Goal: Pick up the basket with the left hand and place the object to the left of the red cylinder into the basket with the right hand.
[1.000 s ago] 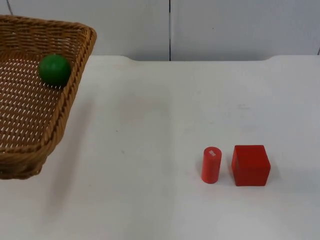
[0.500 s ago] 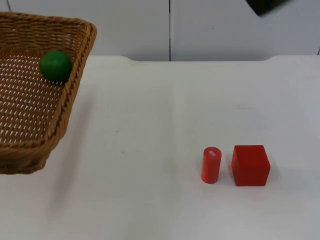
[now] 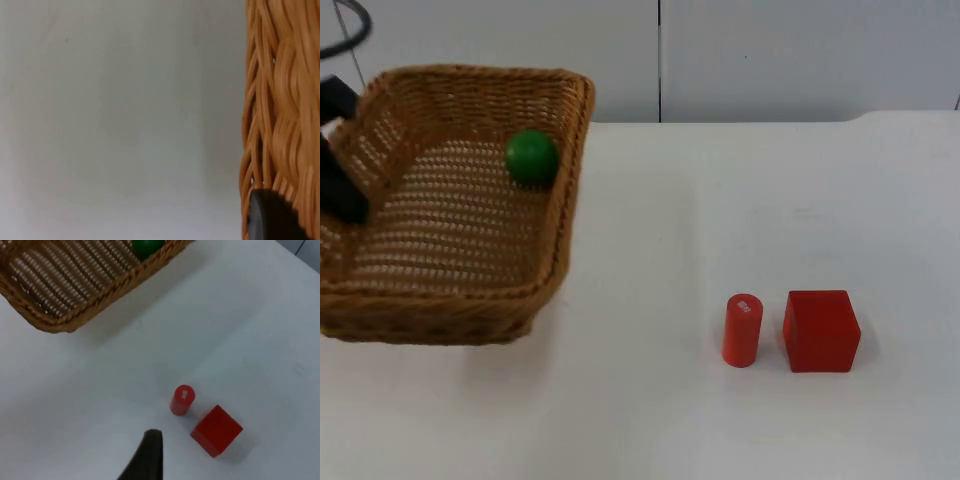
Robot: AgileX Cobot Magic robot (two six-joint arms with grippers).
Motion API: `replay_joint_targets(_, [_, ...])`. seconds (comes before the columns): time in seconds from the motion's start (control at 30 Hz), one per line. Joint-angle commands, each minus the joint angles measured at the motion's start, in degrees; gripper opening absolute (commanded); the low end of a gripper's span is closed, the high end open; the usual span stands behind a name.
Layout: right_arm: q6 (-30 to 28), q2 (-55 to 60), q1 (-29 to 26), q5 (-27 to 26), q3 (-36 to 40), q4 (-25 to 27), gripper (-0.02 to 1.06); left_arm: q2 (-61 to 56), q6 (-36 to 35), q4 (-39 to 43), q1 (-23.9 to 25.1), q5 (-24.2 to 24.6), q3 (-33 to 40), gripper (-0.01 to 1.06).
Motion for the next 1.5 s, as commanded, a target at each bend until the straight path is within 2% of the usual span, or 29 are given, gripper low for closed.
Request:
replay_joint_targets(0.0, [0.55,-0.48,0.28,-0.97,0.33,-1.63,0.85,3.04,2.94,-5.92,-1.47,-3.34,-0.21,0.00])
replay_joint_targets(0.07, [0.55,-0.48,0.28,-1.11,0.57,-2.19,0.85,6.49,4.64,-8.75,-3.15,-6.22,-0.70,0.00])
replay_joint_targets(0.43, [0.68,-0.48,0.28,-2.15,1.14,-3.23,0.85,21.57,4.77,-8.75,-9.20,-9.03,-10.99,0.00])
replay_joint_targets(0.6, [0.68,-0.48,0.28,-2.27,1.14,-4.04,0.85,23.14,4.55,-8.76,-10.02,-11.82,-11.54,0.00])
replay_joint_targets(0.7, [0.68,-0.48,0.28,-2.27,1.14,-4.66,0.85,23.14,4.55,-8.76,-10.02,-12.17,-11.54,0.03])
replay_joint_targets(0.8, [1.16,-0.48,0.28,-2.27,1.14,-4.66,0.85,23.14,4.20,-8.53,-10.02,-12.04,-11.54,0.25])
replay_joint_targets(0.83, [1.24,-0.48,0.28,-2.27,1.14,-4.66,0.85,23.14,4.20,-8.40,-10.02,-12.04,-11.54,0.36])
replay_joint_targets(0.87, [1.24,-0.48,0.28,-2.27,1.14,-4.66,0.85,23.14,4.20,-8.40,-10.02,-12.04,-11.54,0.36])
replay_joint_targets(0.93, [1.24,-0.48,0.28,-2.27,1.14,-4.66,0.85,23.14,4.20,-8.40,-9.63,-12.04,-11.54,0.59])
replay_joint_targets(1.0, [1.24,-0.48,0.28,-2.27,1.14,-4.66,0.85,22.63,4.49,-7.65,-9.47,-12.15,-11.54,0.76])
replay_joint_targets(1.03, [1.24,-0.48,0.28,-2.27,1.14,-4.66,0.85,22.63,4.49,-7.65,-9.47,-12.15,-11.54,0.76])
replay_joint_targets(1.07, [1.24,-0.48,0.28,-2.27,1.14,-4.66,0.85,21.70,4.63,-6.18,-8.99,-12.27,-11.54,0.85])
replay_joint_targets(1.17, [1.56,-0.48,0.28,-2.27,1.14,-4.66,0.85,19.12,4.63,-3.79,-8.32,-13.43,-11.54,0.93])
replay_joint_targets(1.4, [1.97,-0.48,0.28,-2.30,1.14,-4.66,0.85,11.66,3.25,2.11,-6.88,-15.64,-11.54,0.93])
replay_joint_targets(1.47, [2.22,-0.48,0.28,-2.83,1.14,-4.66,0.85,7.51,-0.89,5.95,-6.41,-16.15,-11.54,0.93])
